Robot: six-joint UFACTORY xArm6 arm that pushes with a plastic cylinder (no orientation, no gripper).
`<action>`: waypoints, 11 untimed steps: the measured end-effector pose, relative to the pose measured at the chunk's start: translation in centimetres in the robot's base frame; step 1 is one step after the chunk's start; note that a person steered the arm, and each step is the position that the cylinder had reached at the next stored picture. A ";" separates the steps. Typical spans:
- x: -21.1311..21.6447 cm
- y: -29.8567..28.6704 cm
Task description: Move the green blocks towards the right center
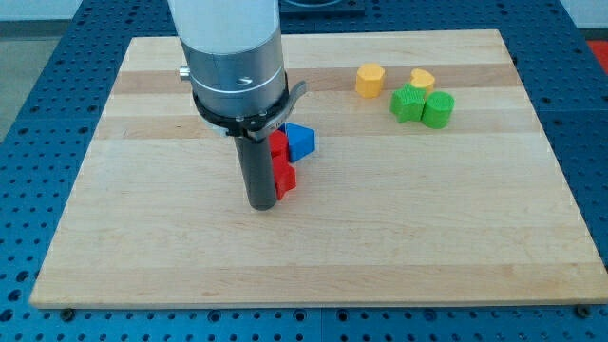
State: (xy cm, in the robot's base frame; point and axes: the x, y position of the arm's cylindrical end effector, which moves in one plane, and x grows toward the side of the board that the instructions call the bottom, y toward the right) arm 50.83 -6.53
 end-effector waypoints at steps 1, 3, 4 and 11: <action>0.0 0.7; -1.9 9.2; -5.7 11.3; -14.6 20.0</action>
